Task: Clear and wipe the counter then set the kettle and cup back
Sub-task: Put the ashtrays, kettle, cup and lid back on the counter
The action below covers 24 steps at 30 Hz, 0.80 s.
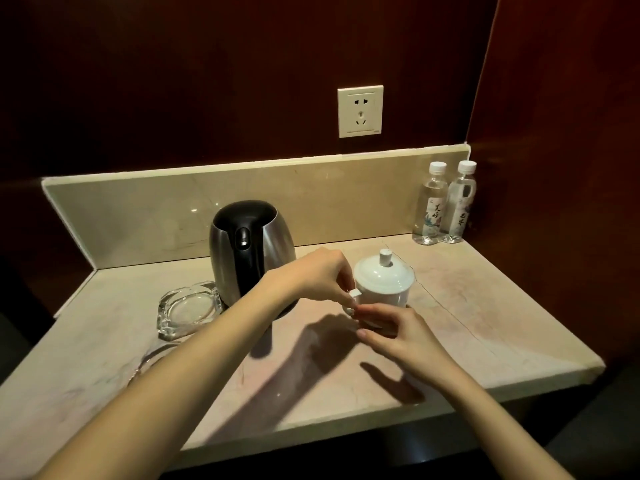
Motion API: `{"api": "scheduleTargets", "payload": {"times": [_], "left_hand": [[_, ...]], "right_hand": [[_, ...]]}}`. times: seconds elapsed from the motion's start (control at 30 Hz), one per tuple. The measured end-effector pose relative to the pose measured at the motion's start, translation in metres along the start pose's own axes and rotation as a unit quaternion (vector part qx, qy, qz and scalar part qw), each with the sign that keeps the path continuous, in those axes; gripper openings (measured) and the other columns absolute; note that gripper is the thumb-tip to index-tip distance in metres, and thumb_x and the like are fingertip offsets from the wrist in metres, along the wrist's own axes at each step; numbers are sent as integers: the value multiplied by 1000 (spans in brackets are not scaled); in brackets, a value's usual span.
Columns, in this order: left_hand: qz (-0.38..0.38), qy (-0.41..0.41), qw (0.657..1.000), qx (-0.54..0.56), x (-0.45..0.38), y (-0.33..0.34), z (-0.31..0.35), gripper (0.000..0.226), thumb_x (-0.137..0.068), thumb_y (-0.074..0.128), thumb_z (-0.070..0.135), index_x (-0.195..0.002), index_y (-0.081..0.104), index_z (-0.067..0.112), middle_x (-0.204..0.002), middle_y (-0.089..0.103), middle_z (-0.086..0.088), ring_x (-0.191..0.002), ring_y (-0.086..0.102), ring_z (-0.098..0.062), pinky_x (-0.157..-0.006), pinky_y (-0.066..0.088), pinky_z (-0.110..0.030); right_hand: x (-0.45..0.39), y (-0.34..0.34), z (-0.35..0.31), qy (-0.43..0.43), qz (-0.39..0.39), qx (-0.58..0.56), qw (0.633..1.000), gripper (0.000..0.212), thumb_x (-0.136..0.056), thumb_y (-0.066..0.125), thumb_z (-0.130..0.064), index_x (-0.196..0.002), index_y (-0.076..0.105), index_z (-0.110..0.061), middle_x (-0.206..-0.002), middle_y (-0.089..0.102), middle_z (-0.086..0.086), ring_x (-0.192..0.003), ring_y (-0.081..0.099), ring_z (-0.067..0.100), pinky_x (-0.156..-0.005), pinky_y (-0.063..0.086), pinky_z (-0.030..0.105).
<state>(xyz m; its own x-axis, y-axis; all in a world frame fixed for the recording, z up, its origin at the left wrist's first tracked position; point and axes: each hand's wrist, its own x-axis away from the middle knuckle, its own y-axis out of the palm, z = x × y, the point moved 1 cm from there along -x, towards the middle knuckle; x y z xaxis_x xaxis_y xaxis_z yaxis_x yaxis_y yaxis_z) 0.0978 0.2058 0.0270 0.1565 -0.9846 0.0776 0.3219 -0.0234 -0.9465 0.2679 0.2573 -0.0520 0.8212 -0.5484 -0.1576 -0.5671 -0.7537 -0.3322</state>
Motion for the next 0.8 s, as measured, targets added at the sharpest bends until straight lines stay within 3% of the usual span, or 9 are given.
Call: {"api": "scheduleTargets", "payload": {"times": [0.1, 0.17, 0.3, 0.4, 0.47, 0.53, 0.63, 0.73, 0.8], "left_hand": [[-3, -9, 1000, 5, -3, 5, -3, 19, -78, 75, 23, -92, 72, 10, -81, 74, -5, -68, 65, -12, -59, 48, -18], [4, -16, 1000, 0, -4, 3, -6, 13, -80, 73, 18, -89, 73, 9, -76, 75, -4, -66, 67, -11, -58, 46, -16], [2, -20, 1000, 10, -9, -2, -12, 8, -78, 75, 17, -83, 72, 12, -73, 75, -2, -69, 70, -7, -65, 51, -21], [13, -16, 1000, 3, -16, -1, -14, 8, -78, 75, 17, -83, 71, 12, -72, 74, -2, -66, 68, -6, -65, 51, -21], [22, -14, 1000, 4, -20, 1, -15, 7, -79, 75, 18, -83, 71, 12, -71, 74, 0, -60, 65, 0, -62, 49, -16], [19, -17, 1000, 12, -25, 1, -16, 7, -79, 74, 17, -83, 72, 12, -71, 74, 0, -54, 61, 5, -53, 43, -10], [6, -21, 1000, 15, -34, -1, -15, 3, -80, 73, 14, -81, 71, 13, -69, 72, -1, -46, 56, 8, -46, 37, -7], [1, -26, 1000, 12, -45, -4, -16, 6, -80, 71, 11, -77, 67, 16, -66, 70, 0, -44, 55, 7, -46, 39, -10], [4, -32, 999, 10, -53, -5, -17, 6, -80, 70, 11, -77, 67, 15, -66, 69, 1, -44, 55, 6, -47, 40, -12]], "right_hand": [[6, -7, 1, 16, 1, -3, 1000, 33, -83, 71, -8, -115, 67, -14, -106, 71, -7, -98, 67, 0, -87, 52, 17], [10, -20, 0, 45, 3, -17, 999, 24, -84, 69, -6, -107, 70, -12, -100, 73, -1, -90, 69, 4, -75, 54, 16], [10, -49, 3, 97, 46, 60, 992, 10, -82, 72, -20, -90, 71, -15, -87, 73, 2, -76, 72, 12, -72, 60, 33], [1, -64, 10, 107, 127, 159, 973, 39, -74, 77, -38, -102, 59, -18, -98, 66, -8, -79, 68, 10, -75, 59, 38], [-6, -64, 14, 111, 137, 162, 971, 67, -70, 79, -43, -124, 47, -20, -114, 57, -8, -93, 63, 11, -83, 57, 37], [-14, -57, 19, 108, 130, 177, 970, 82, -68, 81, -43, -135, 42, -17, -127, 56, -2, -102, 58, 12, -88, 53, 32], [-25, -51, 24, 84, 136, 195, 968, 74, -67, 83, -39, -128, 50, -13, -124, 61, 1, -94, 57, 9, -80, 49, 23], [-36, -55, 27, 58, 161, 205, 964, 61, -66, 84, -35, -116, 58, -12, -110, 66, -1, -83, 58, 5, -70, 44, 18], [-44, -60, 31, 41, 164, 205, 964, 56, -67, 84, -33, -114, 60, -13, -109, 67, -2, -85, 58, 6, -70, 42, 17]]}}
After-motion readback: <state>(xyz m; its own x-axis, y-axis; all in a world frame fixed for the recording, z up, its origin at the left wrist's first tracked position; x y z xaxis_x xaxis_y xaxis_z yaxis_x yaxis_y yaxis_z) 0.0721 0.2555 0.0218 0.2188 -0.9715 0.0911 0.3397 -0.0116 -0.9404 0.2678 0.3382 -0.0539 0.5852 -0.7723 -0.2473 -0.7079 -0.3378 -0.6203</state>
